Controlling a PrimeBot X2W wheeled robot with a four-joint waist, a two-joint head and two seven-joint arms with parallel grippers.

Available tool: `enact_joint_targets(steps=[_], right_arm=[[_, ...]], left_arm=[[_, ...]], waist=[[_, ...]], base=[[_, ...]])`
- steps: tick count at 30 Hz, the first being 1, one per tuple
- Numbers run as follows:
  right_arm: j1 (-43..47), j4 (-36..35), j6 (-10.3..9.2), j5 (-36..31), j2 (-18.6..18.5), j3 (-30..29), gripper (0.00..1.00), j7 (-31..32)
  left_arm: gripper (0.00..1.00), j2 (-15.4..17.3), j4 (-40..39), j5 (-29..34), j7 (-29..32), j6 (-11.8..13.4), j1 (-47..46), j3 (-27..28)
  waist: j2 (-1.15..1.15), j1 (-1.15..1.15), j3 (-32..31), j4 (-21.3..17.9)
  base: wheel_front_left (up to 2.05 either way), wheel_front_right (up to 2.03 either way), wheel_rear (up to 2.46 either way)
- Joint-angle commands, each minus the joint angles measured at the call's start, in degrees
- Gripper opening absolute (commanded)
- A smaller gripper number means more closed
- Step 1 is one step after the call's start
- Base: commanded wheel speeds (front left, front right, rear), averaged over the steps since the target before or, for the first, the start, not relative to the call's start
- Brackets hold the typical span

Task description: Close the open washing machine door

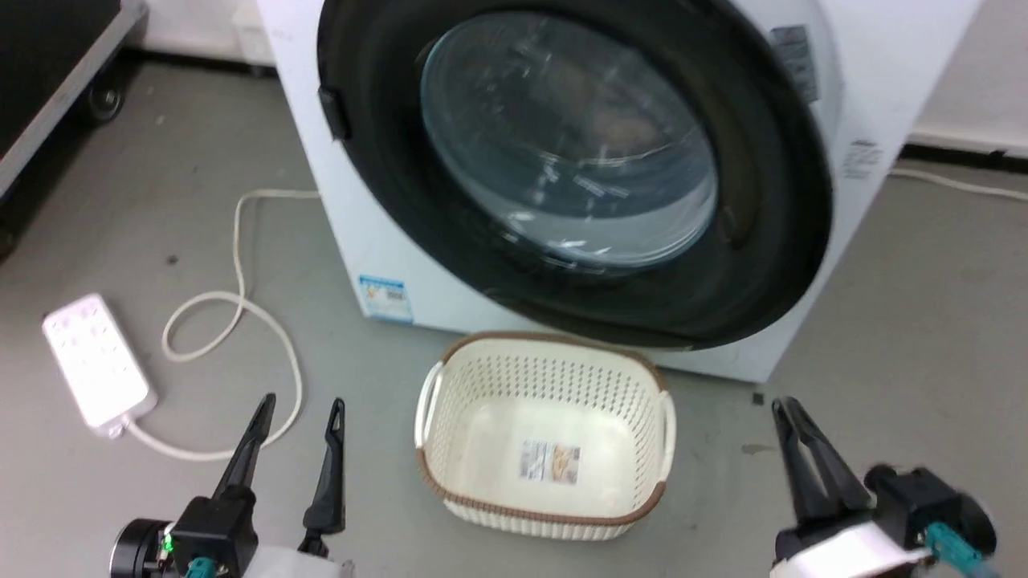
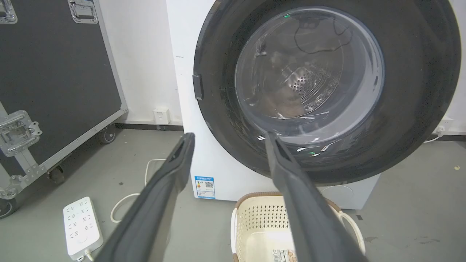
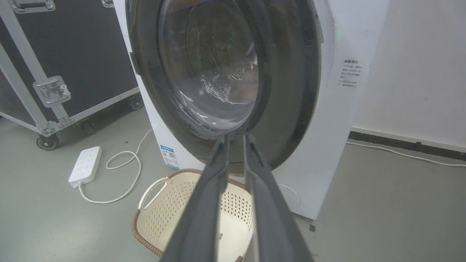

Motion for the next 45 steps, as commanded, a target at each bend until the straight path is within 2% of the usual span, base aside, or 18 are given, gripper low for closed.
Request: enact_joint_targets(steps=[1,6,12,15,16,21,26,32,38,44,45], right_arm=[[-1.81,-0.88,0.05,0.0,-1.2,0.78,0.0,0.55],[-8.88,-2.74,0.05,3.34,-7.14,4.58,0.0,4.69],[-20.39,-1.84,0.05,13.06,-16.23,7.43,0.0,11.25],[-25.1,0.71,0.05,16.41,-20.82,6.76,0.0,13.23],[-28.87,4.67,0.05,19.1,-24.77,5.46,0.0,14.35],[-33.61,10.88,0.05,21.91,-28.65,4.2,0.0,14.34],[-39.28,15.49,0.05,22.41,-30.56,4.27,0.0,14.48],[-46.01,20.07,0.05,20.93,-30.96,3.09,0.0,15.75],[-52.34,28.07,0.05,16.98,-28.99,-1.04,0.0,15.58],[-51.15,30.73,0.05,16.25,-26.28,-1.06,0.0,13.46],[-50.37,30.88,0.05,16.37,-25.66,-0.8,0.33,12.71]], left_arm=[[1.0,-0.53,0.02,0.62,-0.31,-0.04,-1.26,0.18],[1.0,-2.52,-0.44,2.02,-0.31,-0.78,-3.74,-0.09],[1.0,-4.45,-0.51,3.34,-0.31,-1.86,-7.35,-0.72],[1.0,-5.28,-0.49,3.71,-0.31,-2.09,-9.15,-0.86],[1.0,-6.05,-0.35,3.78,-0.31,-2.34,-10.71,-1.16],[1.0,-6.93,-0.06,3.77,-0.31,-2.52,-12.03,-2.01],[1.0,-7.3,0.1,3.76,-0.31,-2.7,-12.59,-2.08],[1.0,-7.5,0.06,3.77,-0.31,-2.62,-13.18,-2.21],[1.0,-7.62,0.14,3.58,-0.31,-2.16,-13.59,-2.51],[1.0,-7.65,0.86,3.59,-0.31,-2.31,-13.11,-2.22],[1.0,-7.65,1.03,3.58,-0.31,-2.35,-12.94,-2.05]], waist=[[0.0,0.0,2.26,1.67],[0.0,0.0,7.4,4.25],[0.0,0.0,13.68,6.83],[0.0,0.0,16.0,8.07],[0.0,0.0,17.7,9.49],[0.0,0.0,19.26,11.5],[0.0,0.0,20.51,12.6],[0.0,0.0,21.38,13.23],[0.0,0.0,21.36,13.24],[0.0,0.0,18.74,12.27],[0.0,0.0,17.83,11.96]], base=[[0.0,0.0,0.0],[0.0,0.0,0.0],[0.0,0.0,0.0],[0.0,0.0,0.0],[0.0,0.0,0.0],[0.0,0.0,0.0],[0.0,0.0,0.0],[0.0,0.0,0.0],[0.0,0.0,0.0],[0.0,0.0,0.0],[0.0,0.0,0.0]])
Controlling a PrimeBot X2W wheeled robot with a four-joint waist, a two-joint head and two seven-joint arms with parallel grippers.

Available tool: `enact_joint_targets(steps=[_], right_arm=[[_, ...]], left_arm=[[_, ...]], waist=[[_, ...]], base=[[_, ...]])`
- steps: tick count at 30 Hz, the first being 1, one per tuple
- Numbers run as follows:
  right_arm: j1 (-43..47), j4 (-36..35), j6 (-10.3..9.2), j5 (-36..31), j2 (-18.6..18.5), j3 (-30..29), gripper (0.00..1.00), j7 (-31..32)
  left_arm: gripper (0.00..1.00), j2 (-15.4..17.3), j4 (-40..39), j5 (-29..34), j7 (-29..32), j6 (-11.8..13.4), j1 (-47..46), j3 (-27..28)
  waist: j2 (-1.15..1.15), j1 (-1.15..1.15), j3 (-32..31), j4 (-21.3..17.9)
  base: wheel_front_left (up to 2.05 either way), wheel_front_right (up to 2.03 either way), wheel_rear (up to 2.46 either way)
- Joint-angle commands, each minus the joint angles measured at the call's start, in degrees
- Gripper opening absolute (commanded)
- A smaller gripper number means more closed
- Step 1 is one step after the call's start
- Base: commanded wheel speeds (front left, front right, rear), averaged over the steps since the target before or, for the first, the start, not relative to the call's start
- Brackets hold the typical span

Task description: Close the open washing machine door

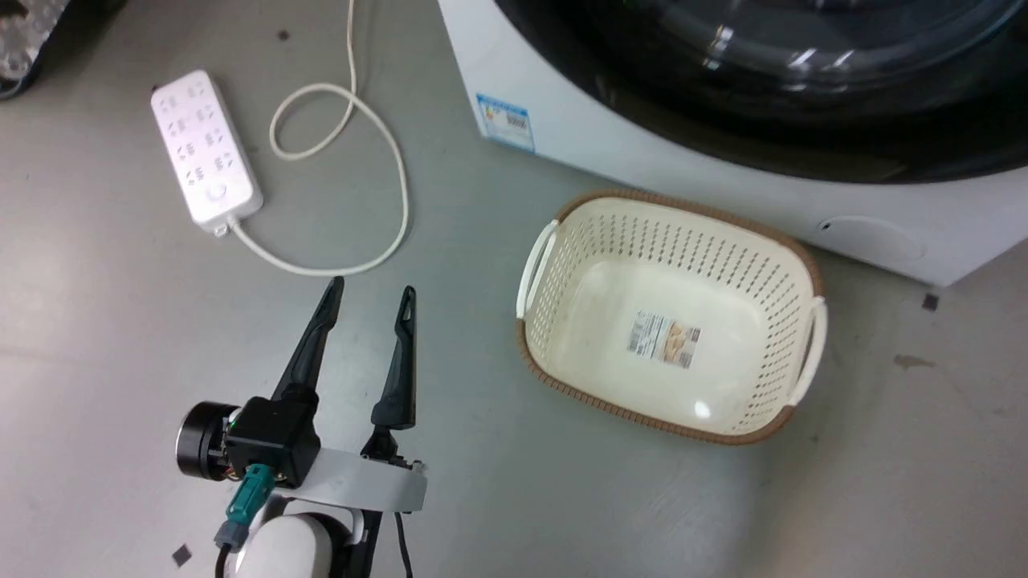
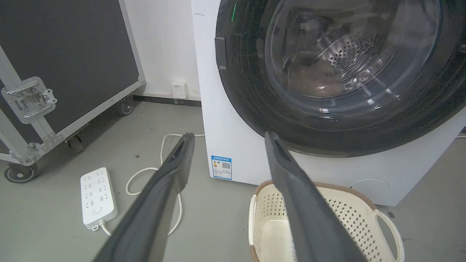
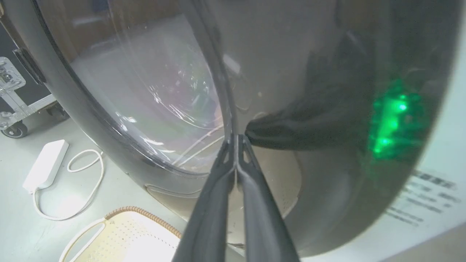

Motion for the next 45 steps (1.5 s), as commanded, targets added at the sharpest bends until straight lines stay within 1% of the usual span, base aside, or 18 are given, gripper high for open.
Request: enact_joint_targets(steps=[1,2,6,8,10,14,22,27,33,36,41,42,45], right_arm=[[0.51,0.29,-0.84,0.29,-0.53,-0.76,0.95,-0.68],[1.53,0.25,-0.84,0.3,0.0,-0.32,1.0,-1.53],[6.86,-1.38,-0.84,-0.38,2.14,0.99,1.0,-5.82],[10.26,-3.11,-0.84,-1.09,3.8,1.11,1.0,-8.07],[14.3,-5.67,-0.84,-2.18,5.57,1.07,1.0,-9.64],[22.88,-12.15,-0.84,-4.39,9.68,-0.85,1.0,-11.25],[39.68,-26.21,-0.84,-11.61,17.93,-6.14,1.0,-11.86],[47.27,-31.03,-0.84,-15.21,23.01,-8.15,1.0,-12.04],[52.05,-31.09,-0.84,-18.72,25.15,-8.13,1.0,-12.26],[52.48,-30.59,-0.84,-20.99,25.38,-7.71,1.0,-12.32],[52.55,-30.21,-0.84,-22.11,25.61,-8.31,1.0,-12.49],[51.88,-30.27,-0.8,-21.94,25.38,-8.3,0.0,-12.05],[51.85,-30.28,-0.79,-21.93,25.38,-8.2,0.0,-12.0]], left_arm=[[1.0,-0.07,0.15,0.18,-0.31,-0.08,-0.01,0.18],[1.0,-0.07,0.36,0.2,-0.31,-0.16,0.29,0.42],[1.0,-0.07,1.54,0.35,-0.31,-0.76,1.86,1.68],[1.0,0.0,2.2,0.33,-0.31,-0.94,3.03,2.63],[1.0,0.03,2.85,-0.17,-0.31,-1.18,4.35,3.81],[1.0,0.16,3.75,-1.03,-0.31,-1.88,6.74,5.58],[1.0,1.3,5.59,-1.29,-0.31,-3.49,9.24,6.33],[1.0,2.07,7.33,-1.45,-0.31,-4.1,10.0,6.06],[1.0,2.4,9.7,-2.34,-0.31,-4.66,10.36,5.07],[1.0,2.51,10.22,-2.56,-0.31,-4.81,10.3,4.76],[1.0,2.22,10.68,-3.43,-0.31,-4.92,9.87,4.75],[0.0,2.02,10.56,-3.43,0.04,-4.62,9.75,4.76],[0.0,1.98,10.53,-3.43,0.12,-4.53,9.74,4.86]], waist=[[0.0,0.0,-1.77,-0.85],[0.0,0.0,-2.86,-1.31],[0.0,0.0,-7.69,-3.48],[0.0,0.0,-10.28,-4.87],[0.0,0.0,-12.76,-6.48],[0.0,0.0,-16.71,-9.57],[0.0,0.0,-20.38,-14.24],[0.0,0.0,-21.19,-16.19],[0.0,0.0,-21.58,-17.33],[0.0,0.0,-21.7,-17.45],[0.0,0.0,-21.63,-16.63],[0.0,0.0,-21.69,-16.75],[0.0,0.01,-21.69,-16.74]], base=[[0.0,0.0,0.0],[0.0,0.0,0.0],[0.0,0.0,0.0],[0.0,0.0,0.0],[0.0,0.0,0.0],[0.0,0.0,0.0],[0.0,0.0,0.0],[0.0,0.0,0.0],[0.0,0.0,0.0],[0.0,0.0,0.0],[0.0,0.0,0.0],[0.0,0.0,0.0],[0.0,0.0,0.0]])
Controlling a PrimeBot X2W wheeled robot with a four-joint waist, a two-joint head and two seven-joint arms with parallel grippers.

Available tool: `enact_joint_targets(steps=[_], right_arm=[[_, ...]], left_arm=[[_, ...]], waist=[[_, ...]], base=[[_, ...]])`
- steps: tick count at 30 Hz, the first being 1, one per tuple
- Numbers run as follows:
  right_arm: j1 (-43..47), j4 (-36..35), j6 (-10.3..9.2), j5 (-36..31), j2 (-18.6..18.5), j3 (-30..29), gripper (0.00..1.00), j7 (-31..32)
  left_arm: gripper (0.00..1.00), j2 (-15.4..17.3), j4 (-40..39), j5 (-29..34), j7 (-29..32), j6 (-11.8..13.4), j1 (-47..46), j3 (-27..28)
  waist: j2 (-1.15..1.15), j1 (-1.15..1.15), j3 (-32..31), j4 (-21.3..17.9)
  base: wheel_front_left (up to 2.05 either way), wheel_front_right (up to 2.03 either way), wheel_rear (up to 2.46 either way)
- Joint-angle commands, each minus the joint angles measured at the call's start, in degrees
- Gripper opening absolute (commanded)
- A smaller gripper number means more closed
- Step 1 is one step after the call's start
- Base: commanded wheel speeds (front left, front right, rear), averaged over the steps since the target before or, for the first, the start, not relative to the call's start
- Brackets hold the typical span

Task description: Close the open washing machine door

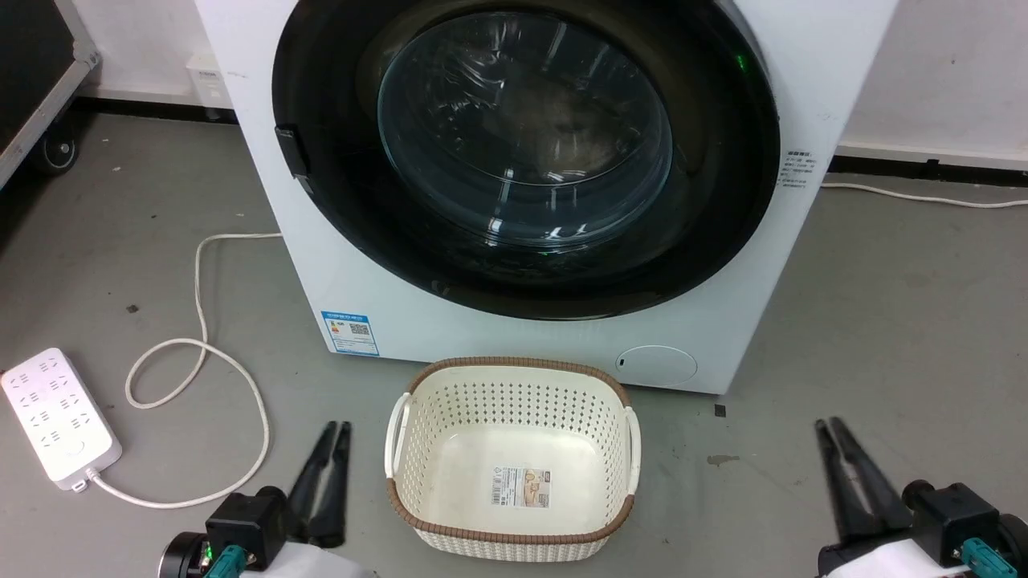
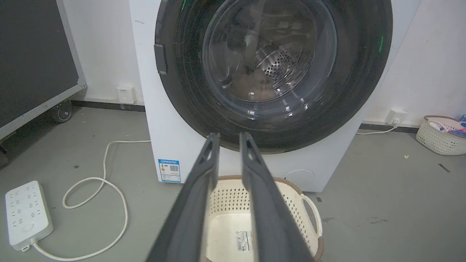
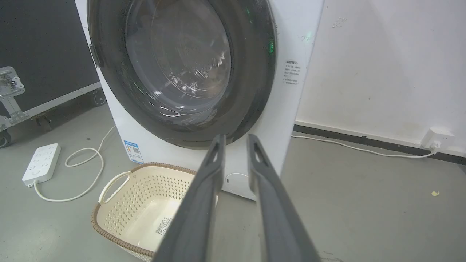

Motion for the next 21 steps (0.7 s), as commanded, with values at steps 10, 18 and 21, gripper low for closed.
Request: enact_joint_targets(steps=[10,18,21], right_arm=[[-0.16,-0.55,0.0,-0.06,0.09,0.29,0.0,1.09],[-0.29,-0.98,-0.01,-0.11,0.15,0.51,0.0,1.94],[-0.34,-1.14,-0.01,-0.13,0.18,0.59,0.0,2.26]], left_arm=[[0.0,-0.15,-0.8,0.78,1.2,0.51,-0.01,0.29],[0.0,-0.28,-1.43,1.39,2.13,0.91,-0.01,0.51],[0.0,-0.33,-1.67,1.61,2.48,1.06,-0.01,0.6]], waist=[[0.0,0.0,-0.03,0.03],[0.0,0.0,-0.05,0.06],[0.0,0.0,-0.05,0.07]], base=[[0.0,0.0,0.0],[0.0,0.0,0.0],[0.0,0.0,0.0]])
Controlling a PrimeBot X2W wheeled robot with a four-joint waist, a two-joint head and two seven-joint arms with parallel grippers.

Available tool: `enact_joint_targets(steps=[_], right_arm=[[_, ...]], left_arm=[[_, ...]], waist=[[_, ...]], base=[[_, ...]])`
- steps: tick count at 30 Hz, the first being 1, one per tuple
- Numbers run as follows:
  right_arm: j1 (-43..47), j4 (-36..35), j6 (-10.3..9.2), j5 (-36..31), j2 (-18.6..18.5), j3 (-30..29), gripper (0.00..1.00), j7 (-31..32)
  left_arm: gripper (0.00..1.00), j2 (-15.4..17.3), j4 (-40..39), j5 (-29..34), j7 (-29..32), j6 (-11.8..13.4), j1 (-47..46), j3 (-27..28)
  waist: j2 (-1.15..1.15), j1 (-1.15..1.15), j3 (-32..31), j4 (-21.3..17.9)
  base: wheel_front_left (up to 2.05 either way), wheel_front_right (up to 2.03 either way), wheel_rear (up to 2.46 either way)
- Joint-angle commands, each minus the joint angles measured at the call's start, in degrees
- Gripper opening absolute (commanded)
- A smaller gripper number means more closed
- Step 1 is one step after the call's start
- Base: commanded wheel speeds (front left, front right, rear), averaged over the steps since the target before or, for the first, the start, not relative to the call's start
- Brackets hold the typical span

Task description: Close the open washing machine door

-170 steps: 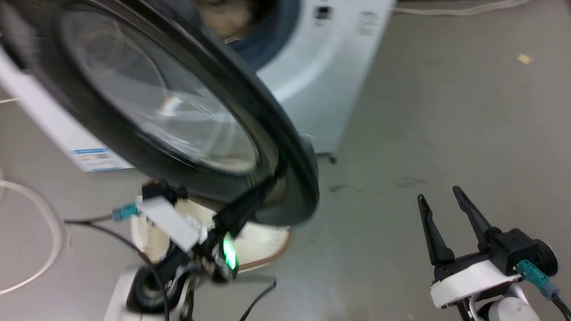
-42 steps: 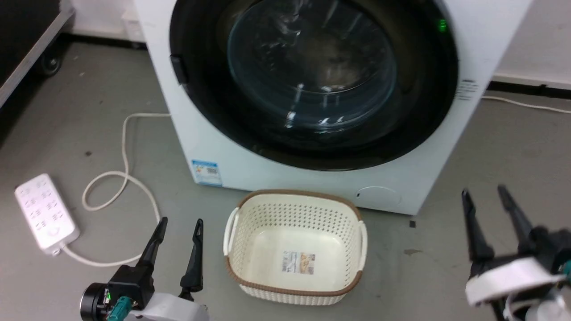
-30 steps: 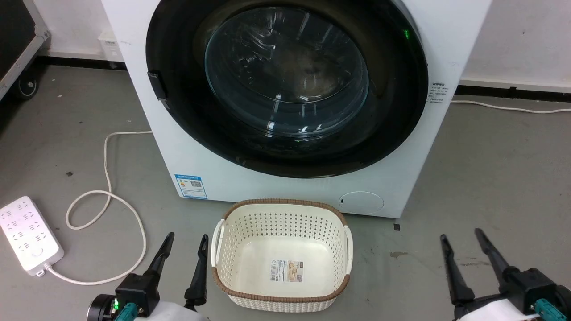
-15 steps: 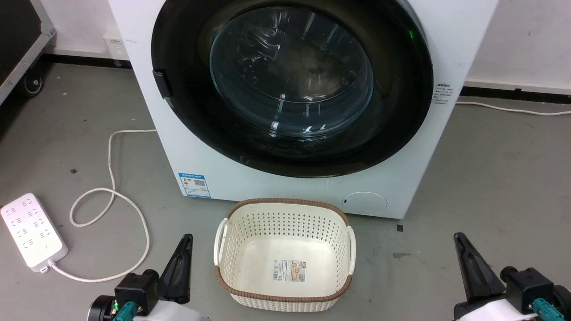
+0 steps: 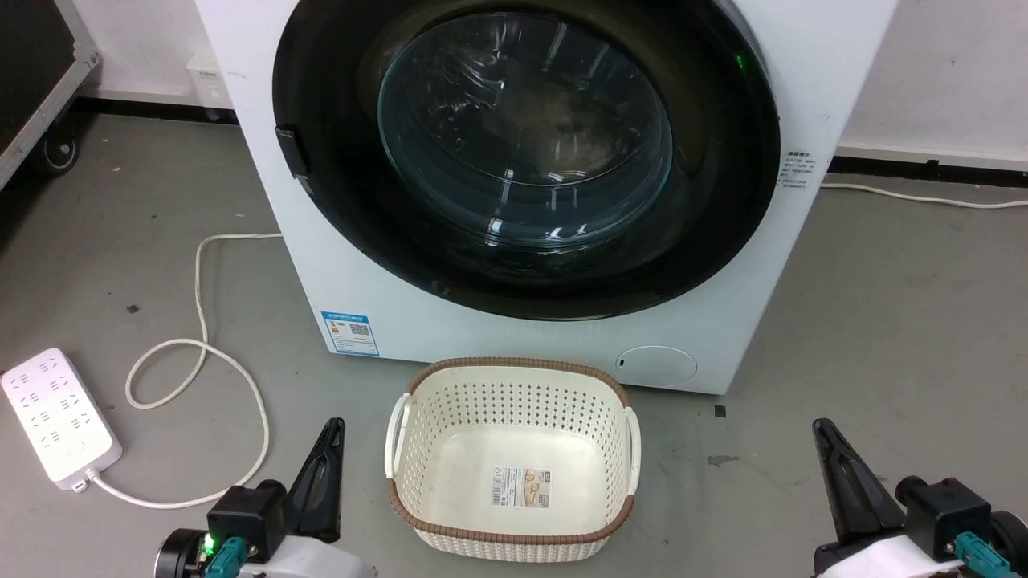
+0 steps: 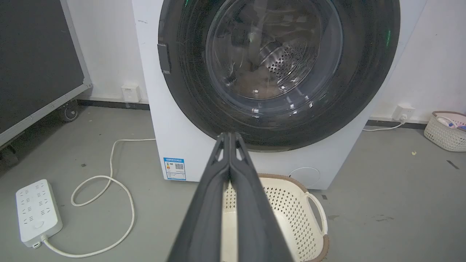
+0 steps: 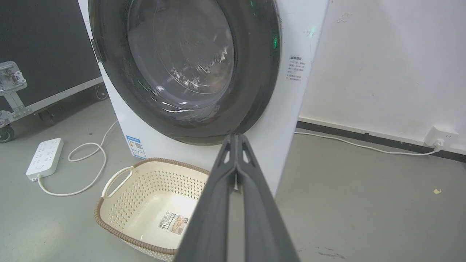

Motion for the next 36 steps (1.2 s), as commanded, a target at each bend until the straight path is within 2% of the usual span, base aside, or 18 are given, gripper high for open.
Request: enact_joint_targets(steps=[1,36], right_arm=[[-0.34,-0.51,-0.01,-0.14,0.17,0.14,0.0,0.25],[-0.9,-2.39,-0.02,-0.35,0.47,1.1,0.0,3.99]], left_arm=[[0.0,-0.05,-0.47,0.67,0.5,0.32,-0.01,0.12],[0.0,-0.63,-3.22,3.33,4.58,2.06,-0.03,1.11]], waist=[[0.0,0.0,0.0,0.01],[0.0,0.0,-0.09,0.12]], base=[[0.0,0.0,0.0],[0.0,0.0,0.0]])
